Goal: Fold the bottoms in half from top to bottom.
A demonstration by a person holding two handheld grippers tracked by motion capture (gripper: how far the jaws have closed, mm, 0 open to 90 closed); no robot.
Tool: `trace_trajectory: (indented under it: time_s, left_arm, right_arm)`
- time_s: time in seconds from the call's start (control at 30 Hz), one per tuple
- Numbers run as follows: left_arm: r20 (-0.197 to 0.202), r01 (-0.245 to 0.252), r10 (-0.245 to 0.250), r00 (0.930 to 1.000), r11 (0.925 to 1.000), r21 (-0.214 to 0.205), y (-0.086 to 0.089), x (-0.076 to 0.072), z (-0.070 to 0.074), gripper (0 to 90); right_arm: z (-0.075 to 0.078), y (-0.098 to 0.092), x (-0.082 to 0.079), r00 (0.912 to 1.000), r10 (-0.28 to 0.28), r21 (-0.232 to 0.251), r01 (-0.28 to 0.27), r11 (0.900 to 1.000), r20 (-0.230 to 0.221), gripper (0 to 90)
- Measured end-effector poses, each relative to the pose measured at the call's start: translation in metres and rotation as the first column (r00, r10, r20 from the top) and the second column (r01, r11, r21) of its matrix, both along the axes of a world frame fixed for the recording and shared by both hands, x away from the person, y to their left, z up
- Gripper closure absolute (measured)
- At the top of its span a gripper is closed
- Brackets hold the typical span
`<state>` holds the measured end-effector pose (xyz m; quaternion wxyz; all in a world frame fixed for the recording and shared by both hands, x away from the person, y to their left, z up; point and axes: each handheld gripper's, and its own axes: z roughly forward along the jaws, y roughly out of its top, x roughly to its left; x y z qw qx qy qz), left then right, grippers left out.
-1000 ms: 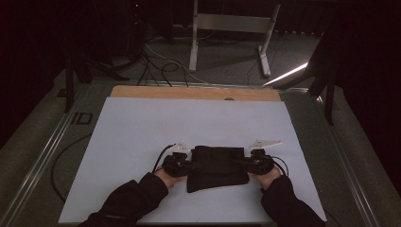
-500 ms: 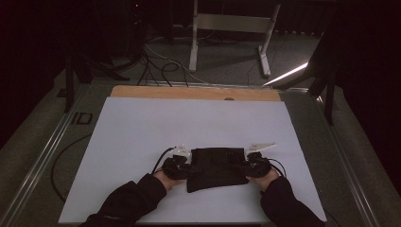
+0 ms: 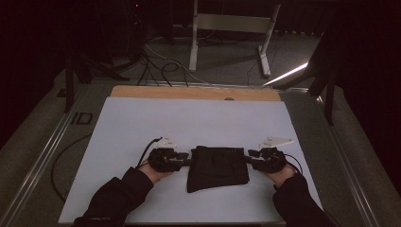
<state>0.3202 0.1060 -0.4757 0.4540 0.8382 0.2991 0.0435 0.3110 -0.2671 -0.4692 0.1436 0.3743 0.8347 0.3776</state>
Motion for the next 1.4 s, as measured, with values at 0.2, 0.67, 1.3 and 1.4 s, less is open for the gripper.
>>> trace_trajectory:
  time_s: [0.2,0.67,1.3,1.4]
  left_arm:
    - [0.057,-0.063,0.060,0.9966,0.9967,0.051,-0.003,0.009,-0.001,86.2]
    - [-0.029,-0.004,0.005,0.9996,0.9988,0.049,-0.026,0.031,-0.028,89.4]
    - [-0.052,0.128,-0.130,0.9901,0.9908,-0.045,-0.030,0.013,-0.023,89.3]
    - [-0.046,0.180,-0.183,0.9821,0.9822,-0.053,-0.033,0.004,-0.022,89.3]
  right_arm:
    - [-0.003,0.002,0.014,0.9974,-0.037,-0.062,0.041,0.9973,0.061,89.6]
    - [-0.039,0.013,0.038,0.9975,-0.049,-0.074,0.045,0.9962,-0.050,90.0]
    - [-0.028,0.016,0.016,0.9917,0.025,0.117,-0.010,0.9930,-0.126,90.0]
    - [-0.028,0.017,0.005,0.9889,0.045,0.139,-0.025,0.9900,-0.142,90.0]
